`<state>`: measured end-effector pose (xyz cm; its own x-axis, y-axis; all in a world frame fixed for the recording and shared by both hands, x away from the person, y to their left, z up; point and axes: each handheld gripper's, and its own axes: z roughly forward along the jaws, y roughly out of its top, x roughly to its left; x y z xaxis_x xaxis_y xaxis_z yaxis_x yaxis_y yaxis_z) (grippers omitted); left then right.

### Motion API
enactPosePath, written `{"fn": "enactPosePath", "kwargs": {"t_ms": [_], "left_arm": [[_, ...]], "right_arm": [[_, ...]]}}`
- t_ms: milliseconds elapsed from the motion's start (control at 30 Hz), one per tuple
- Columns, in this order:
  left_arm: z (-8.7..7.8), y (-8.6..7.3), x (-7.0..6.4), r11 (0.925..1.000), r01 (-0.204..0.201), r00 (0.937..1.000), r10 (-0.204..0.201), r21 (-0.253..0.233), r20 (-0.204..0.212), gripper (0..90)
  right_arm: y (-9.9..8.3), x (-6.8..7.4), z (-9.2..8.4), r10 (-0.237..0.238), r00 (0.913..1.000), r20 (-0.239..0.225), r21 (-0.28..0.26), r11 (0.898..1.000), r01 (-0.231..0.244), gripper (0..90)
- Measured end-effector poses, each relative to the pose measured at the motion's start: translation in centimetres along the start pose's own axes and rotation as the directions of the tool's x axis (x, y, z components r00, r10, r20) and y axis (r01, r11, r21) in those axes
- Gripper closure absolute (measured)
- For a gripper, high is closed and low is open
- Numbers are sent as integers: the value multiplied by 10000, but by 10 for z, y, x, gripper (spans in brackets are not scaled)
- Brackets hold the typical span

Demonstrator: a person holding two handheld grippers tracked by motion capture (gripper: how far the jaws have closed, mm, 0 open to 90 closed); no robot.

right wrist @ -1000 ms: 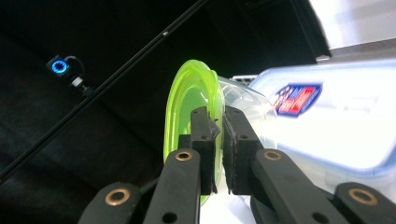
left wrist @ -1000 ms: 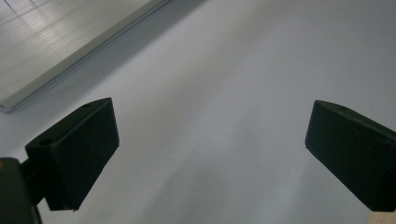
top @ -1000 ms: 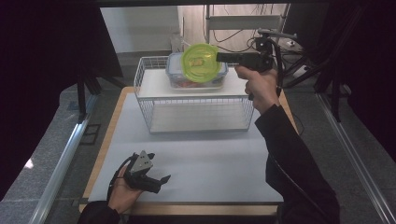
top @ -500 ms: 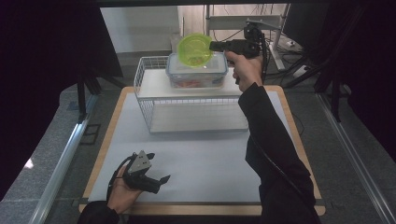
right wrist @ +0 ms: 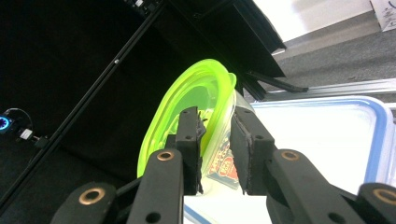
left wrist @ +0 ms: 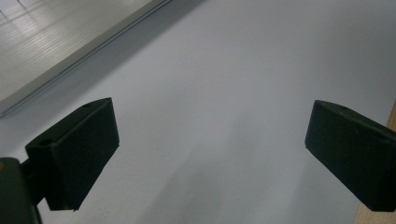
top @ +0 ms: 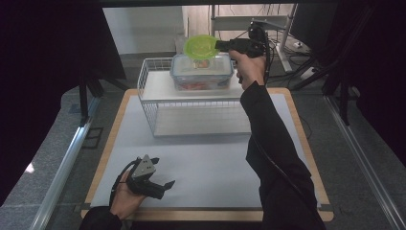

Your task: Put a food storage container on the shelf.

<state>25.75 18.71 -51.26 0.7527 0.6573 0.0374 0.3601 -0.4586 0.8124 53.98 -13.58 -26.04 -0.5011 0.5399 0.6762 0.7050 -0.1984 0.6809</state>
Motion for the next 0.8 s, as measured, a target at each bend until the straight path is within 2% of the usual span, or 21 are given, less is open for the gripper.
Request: {"fn": "enactPosePath", "kwargs": {"t_ms": [167, 367, 567, 633, 700, 800], "left_arm": [[0, 0, 0, 10000, -18, 10000, 18, 43, 28, 28], [1, 0, -1, 10000, -51, 10000, 51, 77, 25, 28], [1, 0, -1, 9999, -62, 10000, 61, 107, 29, 28], [1, 0, -1, 9999, -73, 10000, 72, 115, 29, 28], [1, 0, -1, 9999, -85, 10000, 85, 122, 18, 28], [1, 0, -1, 9999, -88, 10000, 87, 135, 21, 28]], "right_arm": [[0, 0, 3, -156, 9995, 258, -21, 9999, 157, 706], [-1, 2, 5, -550, 9975, 433, -8, 9985, 550, 564], [-1, 5, 3, -1422, 9871, 731, 112, 9898, 1418, 366], [-1, 6, 2, -1711, 9826, 723, 285, 9851, 1694, 340], [-1, 6, 1, -1792, 9804, 822, 315, 9837, 1771, 332], [0, 8, -1, -2062, 9740, 932, 142, 9785, 2058, 327]]}}
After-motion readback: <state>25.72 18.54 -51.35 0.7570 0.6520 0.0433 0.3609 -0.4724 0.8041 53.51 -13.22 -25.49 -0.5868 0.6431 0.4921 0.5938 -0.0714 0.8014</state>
